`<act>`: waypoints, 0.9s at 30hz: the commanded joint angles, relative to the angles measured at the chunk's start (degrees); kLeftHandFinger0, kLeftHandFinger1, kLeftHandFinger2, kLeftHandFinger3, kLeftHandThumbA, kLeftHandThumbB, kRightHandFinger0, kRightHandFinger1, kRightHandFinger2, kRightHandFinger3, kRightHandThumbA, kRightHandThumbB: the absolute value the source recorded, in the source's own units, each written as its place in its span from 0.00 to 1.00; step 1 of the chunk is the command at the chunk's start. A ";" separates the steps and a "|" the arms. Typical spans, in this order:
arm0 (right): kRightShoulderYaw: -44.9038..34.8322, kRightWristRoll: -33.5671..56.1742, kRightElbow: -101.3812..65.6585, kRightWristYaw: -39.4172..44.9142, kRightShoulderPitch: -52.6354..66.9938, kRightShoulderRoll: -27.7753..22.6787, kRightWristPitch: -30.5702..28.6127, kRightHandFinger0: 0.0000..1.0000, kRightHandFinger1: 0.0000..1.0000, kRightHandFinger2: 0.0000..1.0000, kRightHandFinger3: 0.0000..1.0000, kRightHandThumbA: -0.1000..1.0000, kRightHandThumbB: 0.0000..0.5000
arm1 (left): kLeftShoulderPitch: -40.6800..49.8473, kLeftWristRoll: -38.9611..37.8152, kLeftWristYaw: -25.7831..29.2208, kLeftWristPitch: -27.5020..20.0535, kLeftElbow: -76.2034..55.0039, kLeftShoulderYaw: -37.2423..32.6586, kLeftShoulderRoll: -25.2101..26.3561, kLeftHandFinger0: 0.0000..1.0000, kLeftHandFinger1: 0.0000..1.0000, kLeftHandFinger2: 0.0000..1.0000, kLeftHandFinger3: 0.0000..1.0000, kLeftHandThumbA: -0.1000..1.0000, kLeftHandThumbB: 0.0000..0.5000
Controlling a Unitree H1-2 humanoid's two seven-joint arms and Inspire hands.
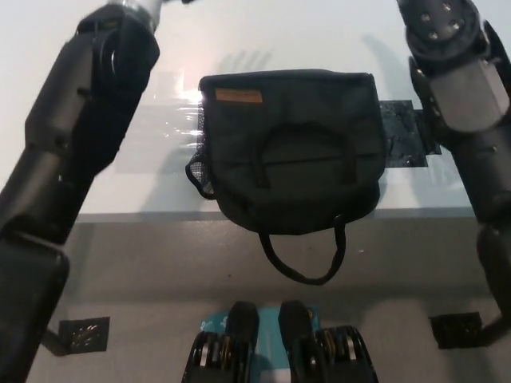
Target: A soft travel bag is kept infront of the robot in the middle of the desk and the robot uses both its hands to press it to reduce its size
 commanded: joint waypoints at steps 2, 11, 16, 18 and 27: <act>-6.54 8.61 -40.08 7.14 7.61 -6.81 9.94 1.00 1.00 1.00 1.00 1.00 0.41 | 6.74 -13.35 -10.17 8.57 -35.92 9.02 3.44 1.00 1.00 1.00 1.00 1.00 0.40; -10.69 16.53 -74.95 4.83 24.55 -6.53 15.70 1.00 1.00 1.00 1.00 1.00 0.67 | 25.10 -28.96 -6.17 11.20 -73.41 18.16 3.83 1.00 1.00 1.00 1.00 1.00 0.71; -8.99 18.09 -89.85 1.34 41.97 -4.54 11.99 1.00 1.00 1.00 1.00 1.00 0.37 | 43.92 -29.73 -0.12 5.32 -86.82 16.11 1.83 1.00 1.00 1.00 1.00 1.00 0.36; -7.69 19.08 -92.37 0.58 48.45 -3.94 9.15 1.00 1.00 1.00 1.00 1.00 0.39 | 50.22 -30.03 0.97 3.75 -89.40 15.50 1.96 1.00 1.00 1.00 1.00 1.00 0.41; -2.91 16.29 -89.25 1.54 69.73 -1.71 -4.08 1.00 1.00 1.00 1.00 1.00 0.31 | 70.98 -29.87 3.19 -3.20 -89.99 15.48 1.68 1.00 1.00 1.00 1.00 1.00 0.29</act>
